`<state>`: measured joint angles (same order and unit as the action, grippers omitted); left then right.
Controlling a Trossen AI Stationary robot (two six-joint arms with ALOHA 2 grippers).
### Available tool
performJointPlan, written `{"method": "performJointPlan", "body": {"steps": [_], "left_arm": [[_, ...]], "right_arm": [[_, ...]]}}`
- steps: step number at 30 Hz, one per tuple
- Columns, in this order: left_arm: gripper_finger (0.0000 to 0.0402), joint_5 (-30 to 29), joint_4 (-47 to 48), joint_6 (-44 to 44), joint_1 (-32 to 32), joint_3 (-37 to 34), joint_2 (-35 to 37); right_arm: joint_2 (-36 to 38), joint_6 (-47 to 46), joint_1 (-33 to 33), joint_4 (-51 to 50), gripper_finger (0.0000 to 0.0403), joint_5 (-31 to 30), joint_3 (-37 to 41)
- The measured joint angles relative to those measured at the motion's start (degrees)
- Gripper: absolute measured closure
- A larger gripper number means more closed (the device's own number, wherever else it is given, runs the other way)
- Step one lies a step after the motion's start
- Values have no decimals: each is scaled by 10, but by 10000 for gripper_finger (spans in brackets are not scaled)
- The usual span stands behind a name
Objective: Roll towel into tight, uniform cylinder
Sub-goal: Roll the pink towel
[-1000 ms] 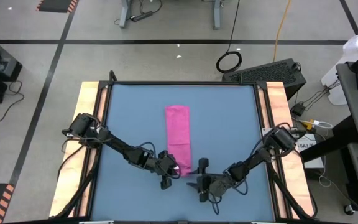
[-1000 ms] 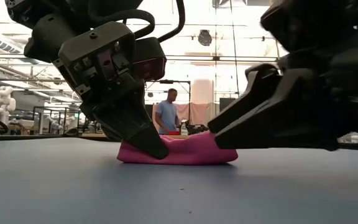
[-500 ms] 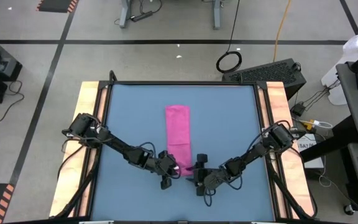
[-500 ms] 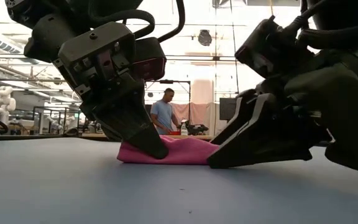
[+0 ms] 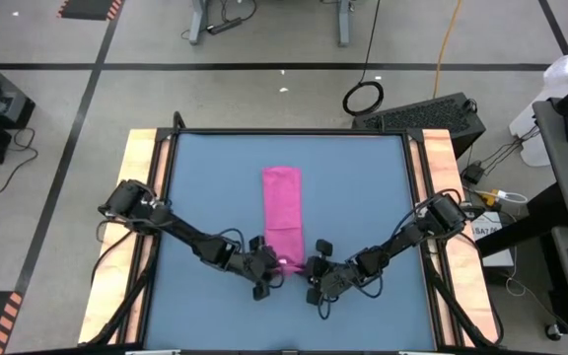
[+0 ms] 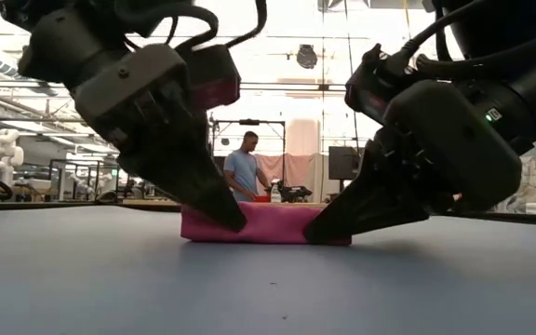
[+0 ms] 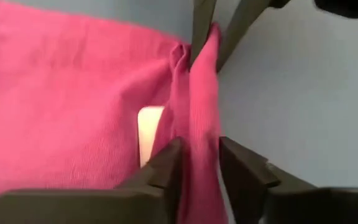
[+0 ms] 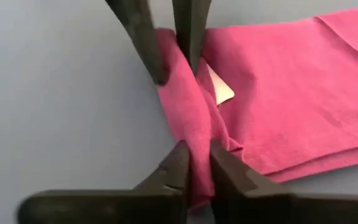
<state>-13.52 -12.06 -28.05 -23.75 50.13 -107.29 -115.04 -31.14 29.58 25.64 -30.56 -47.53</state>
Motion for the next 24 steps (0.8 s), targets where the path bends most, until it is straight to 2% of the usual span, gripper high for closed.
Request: {"method": "performJointPlan", "body": {"steps": [3, 7, 11, 15, 24], "left_arm": [[254, -21, 4, 28, -18, -1, 29], [214, -88, -4, 88, -59, 1, 57], [185, -138, -16, 152, -107, 1, 55], [168, -214, -6, 207, -138, 0, 21], [162, -224, -13, 231, -130, 1, -28]], "right_arm": [[0, -18, -1, -1, 395, 17, 0], [0, -48, -1, 1, 389, 29, 0], [0, -70, -1, 1, 381, 40, 0], [-1, -74, 0, 1, 383, 52, 0], [-2, -87, 0, 2, 384, 71, 1]]}}
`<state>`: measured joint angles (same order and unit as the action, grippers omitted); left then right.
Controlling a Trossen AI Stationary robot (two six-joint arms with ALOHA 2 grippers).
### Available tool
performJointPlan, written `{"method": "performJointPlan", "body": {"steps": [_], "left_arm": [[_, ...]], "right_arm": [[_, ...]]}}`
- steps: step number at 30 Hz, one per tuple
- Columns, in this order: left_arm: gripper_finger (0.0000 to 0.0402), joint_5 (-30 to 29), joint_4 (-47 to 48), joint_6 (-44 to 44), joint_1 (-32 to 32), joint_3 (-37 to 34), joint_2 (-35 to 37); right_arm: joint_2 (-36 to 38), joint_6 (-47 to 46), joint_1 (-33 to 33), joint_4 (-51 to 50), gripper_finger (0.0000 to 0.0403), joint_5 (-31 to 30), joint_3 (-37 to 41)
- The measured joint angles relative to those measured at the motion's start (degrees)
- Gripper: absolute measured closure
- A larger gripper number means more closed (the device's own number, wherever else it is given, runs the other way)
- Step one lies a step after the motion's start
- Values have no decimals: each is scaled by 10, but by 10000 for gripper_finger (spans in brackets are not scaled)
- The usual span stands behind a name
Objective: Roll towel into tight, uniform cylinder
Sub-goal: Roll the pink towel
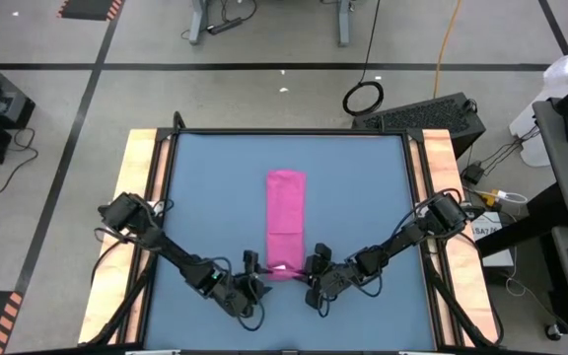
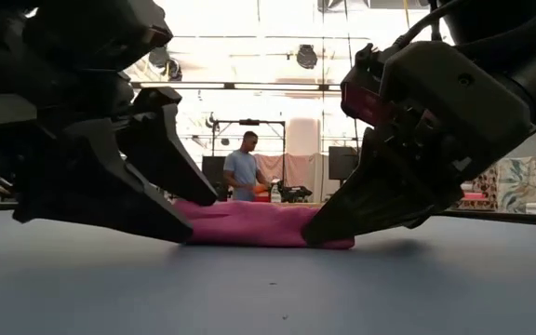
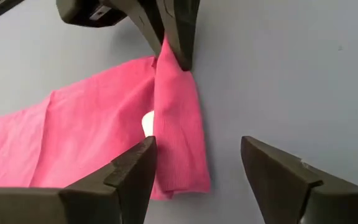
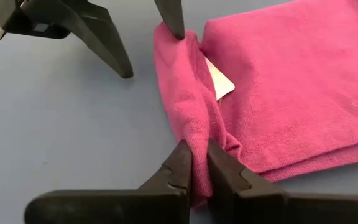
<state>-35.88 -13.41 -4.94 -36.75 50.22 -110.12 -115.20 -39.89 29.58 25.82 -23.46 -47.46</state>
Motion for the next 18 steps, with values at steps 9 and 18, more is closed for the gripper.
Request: {"method": "performJointPlan", "body": {"steps": [9, 18], "left_arm": [[162, 44, 7, -5, 32, 0, -1], [176, -11, 4, 25, 11, 1, 1]], "right_arm": [[0, 0, 0, 0, 384, 1, 0], [0, -10, 0, 0, 384, 12, 0]]}}
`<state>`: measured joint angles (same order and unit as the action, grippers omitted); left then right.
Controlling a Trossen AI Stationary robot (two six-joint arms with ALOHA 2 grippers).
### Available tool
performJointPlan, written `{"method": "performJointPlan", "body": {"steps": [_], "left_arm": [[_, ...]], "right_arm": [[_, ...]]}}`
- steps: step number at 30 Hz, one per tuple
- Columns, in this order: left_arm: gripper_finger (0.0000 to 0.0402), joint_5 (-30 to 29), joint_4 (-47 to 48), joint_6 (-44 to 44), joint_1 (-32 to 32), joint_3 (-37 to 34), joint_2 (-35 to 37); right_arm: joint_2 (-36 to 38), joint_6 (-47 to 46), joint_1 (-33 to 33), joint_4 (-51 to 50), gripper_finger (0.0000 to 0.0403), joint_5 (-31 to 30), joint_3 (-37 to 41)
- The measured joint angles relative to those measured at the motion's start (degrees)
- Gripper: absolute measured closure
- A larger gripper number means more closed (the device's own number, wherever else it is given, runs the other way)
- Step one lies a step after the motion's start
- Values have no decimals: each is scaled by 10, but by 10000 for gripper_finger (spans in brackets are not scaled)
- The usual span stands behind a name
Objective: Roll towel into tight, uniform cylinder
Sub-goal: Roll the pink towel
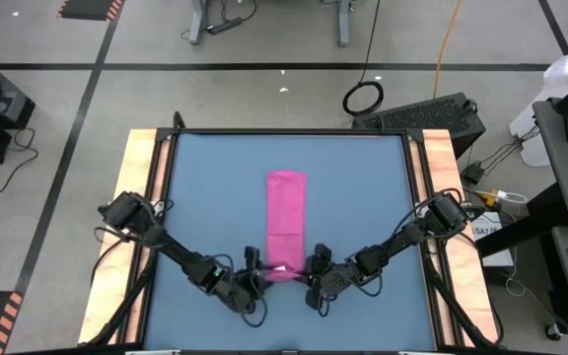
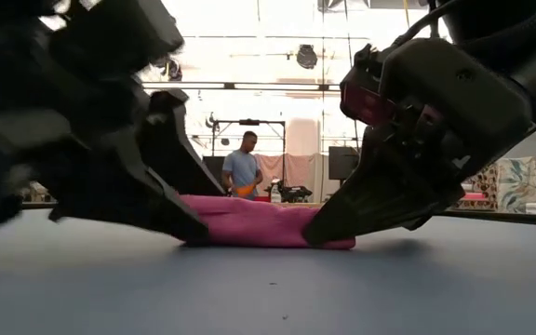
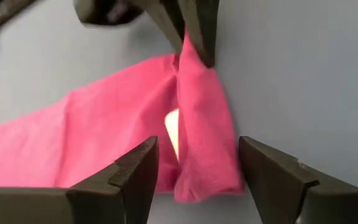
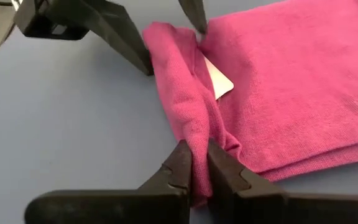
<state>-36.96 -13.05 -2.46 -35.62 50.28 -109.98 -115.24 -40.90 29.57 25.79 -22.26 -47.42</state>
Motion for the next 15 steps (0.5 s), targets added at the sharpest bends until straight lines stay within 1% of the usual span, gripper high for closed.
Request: {"method": "performJointPlan", "body": {"steps": [3, 6, 11, 15], "left_arm": [[176, -33, -10, 14, -29, 0, 1], [176, -35, -20, 31, -49, 0, 1], [176, -22, -19, 30, -45, 0, 1], [176, 19, -17, 29, -21, 0, 1]], "right_arm": [[0, 0, 1, 1, 384, 4, 0], [0, 0, 1, 1, 384, 3, 0], [0, -4, 1, 1, 384, 3, 0], [0, -5, 1, 1, 384, 3, 0]]}}
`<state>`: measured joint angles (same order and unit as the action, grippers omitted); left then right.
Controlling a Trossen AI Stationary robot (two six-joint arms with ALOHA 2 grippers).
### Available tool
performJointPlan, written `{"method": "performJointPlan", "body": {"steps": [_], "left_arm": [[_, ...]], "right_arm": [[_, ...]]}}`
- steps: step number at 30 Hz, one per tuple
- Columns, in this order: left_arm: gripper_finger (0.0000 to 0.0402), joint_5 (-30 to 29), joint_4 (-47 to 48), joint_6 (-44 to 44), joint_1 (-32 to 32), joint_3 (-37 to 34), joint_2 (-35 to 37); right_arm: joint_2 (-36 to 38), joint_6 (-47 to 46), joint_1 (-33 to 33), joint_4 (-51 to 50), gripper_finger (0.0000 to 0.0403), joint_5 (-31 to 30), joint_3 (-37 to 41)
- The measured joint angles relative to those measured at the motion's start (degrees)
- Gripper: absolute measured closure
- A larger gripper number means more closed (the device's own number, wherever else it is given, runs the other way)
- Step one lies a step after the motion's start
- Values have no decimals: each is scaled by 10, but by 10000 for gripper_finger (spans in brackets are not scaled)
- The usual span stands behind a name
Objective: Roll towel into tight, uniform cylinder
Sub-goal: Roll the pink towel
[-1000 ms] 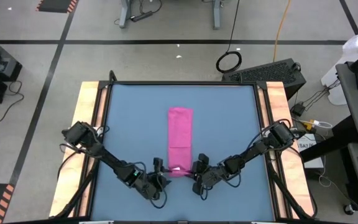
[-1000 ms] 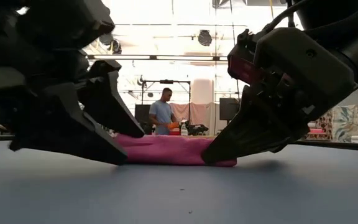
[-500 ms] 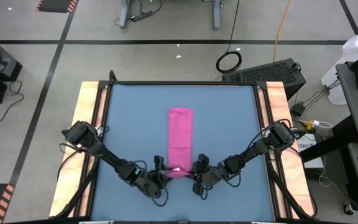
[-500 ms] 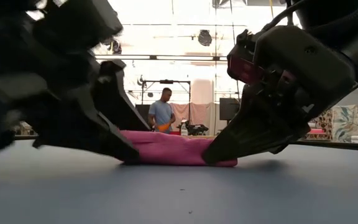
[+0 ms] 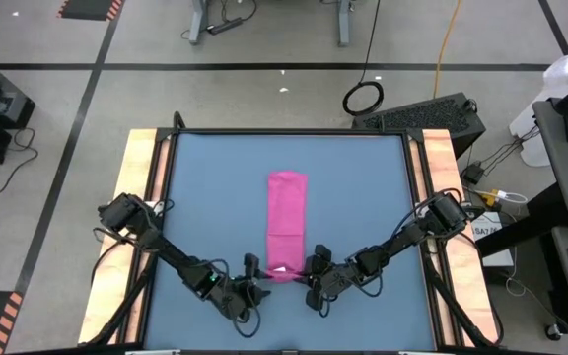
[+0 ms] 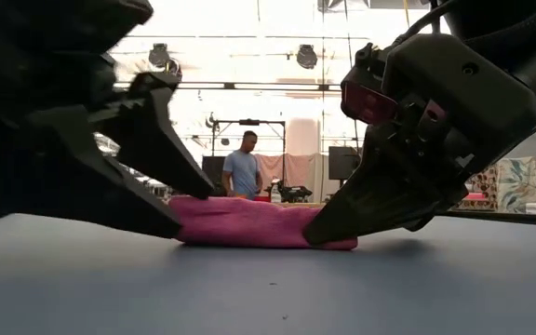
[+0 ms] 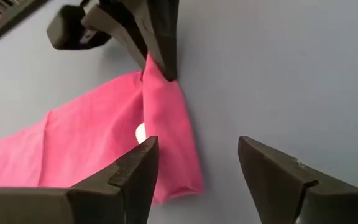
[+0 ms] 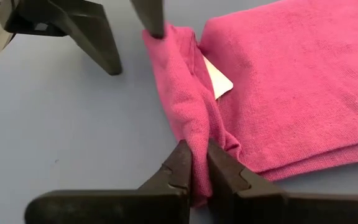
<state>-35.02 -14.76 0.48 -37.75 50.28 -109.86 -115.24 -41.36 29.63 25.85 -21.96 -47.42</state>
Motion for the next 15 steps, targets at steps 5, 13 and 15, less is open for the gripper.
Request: {"method": "performJointPlan", "body": {"steps": [5, 13, 15], "left_arm": [[176, 41, 14, -6, 27, 0, 0], [180, 76, 23, -32, 44, 0, 1], [193, 77, 23, -32, 44, 0, 1]], "right_arm": [[0, 0, 0, 0, 384, 0, 0], [0, 0, 0, 2, 384, -1, 0], [0, 0, 0, 5, 384, -2, 1]]}}
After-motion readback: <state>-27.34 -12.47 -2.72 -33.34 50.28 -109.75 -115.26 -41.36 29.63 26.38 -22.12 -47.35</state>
